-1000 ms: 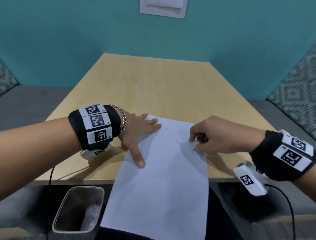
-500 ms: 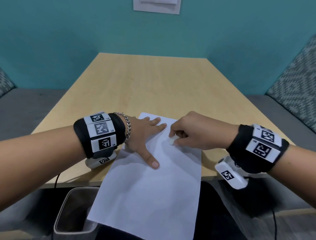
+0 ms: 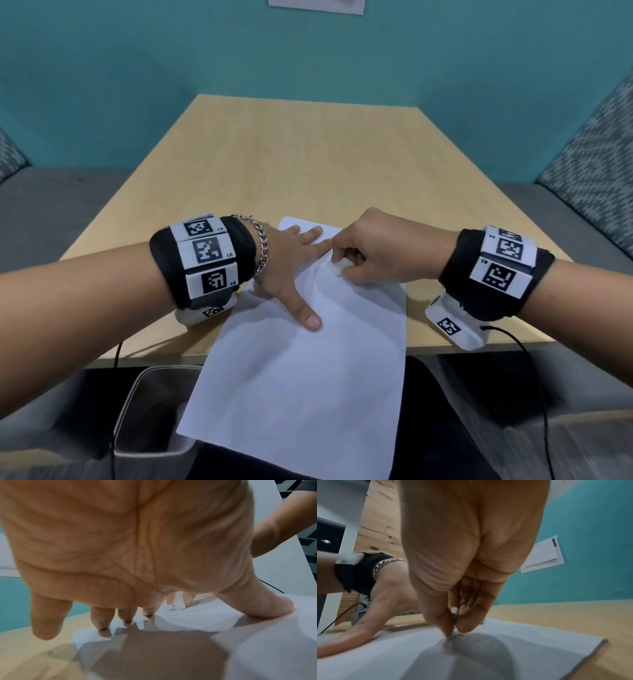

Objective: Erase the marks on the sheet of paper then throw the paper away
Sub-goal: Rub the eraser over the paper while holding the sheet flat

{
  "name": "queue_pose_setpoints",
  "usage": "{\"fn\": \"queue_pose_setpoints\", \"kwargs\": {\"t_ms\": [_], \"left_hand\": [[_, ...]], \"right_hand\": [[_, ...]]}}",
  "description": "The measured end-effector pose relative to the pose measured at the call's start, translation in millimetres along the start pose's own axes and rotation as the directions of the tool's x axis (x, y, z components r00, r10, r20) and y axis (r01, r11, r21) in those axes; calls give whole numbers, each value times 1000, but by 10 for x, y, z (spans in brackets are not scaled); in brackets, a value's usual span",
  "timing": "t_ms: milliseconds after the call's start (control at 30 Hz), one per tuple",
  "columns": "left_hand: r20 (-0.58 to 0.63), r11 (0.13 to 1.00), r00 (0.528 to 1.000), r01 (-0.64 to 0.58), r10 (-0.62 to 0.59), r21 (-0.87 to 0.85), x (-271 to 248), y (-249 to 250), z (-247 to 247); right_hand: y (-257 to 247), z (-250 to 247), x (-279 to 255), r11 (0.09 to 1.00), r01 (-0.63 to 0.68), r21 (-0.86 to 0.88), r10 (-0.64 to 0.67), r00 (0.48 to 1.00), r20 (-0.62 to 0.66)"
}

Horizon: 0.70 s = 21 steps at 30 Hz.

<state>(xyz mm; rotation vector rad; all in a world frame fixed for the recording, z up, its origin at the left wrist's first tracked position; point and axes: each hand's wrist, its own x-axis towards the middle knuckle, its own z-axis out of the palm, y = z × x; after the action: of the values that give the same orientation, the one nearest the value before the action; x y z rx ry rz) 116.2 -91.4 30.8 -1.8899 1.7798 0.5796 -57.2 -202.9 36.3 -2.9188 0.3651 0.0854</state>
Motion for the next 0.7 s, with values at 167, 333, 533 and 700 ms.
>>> {"fn": "queue_pose_setpoints", "kwargs": {"t_ms": [167,333,533,700], "left_hand": [[-1,999,1000,22,-21,28,17,8,5],[-9,1000,1000,6,-6,4,21,1,1],[-6,1000,1000,9,-9,28,84,10,-7],[-2,999,1000,28,-28,44,76,31,-22]], "right_hand": [[-2,-135,-90,994,14,107,-37,976,216],[40,-41,-56,1000,-19,-23,20,1000,18],[-42,-83,-189,999,-10,53,2,989,147],[-6,-33,-208,999,-40,3,40,997,61]]}}
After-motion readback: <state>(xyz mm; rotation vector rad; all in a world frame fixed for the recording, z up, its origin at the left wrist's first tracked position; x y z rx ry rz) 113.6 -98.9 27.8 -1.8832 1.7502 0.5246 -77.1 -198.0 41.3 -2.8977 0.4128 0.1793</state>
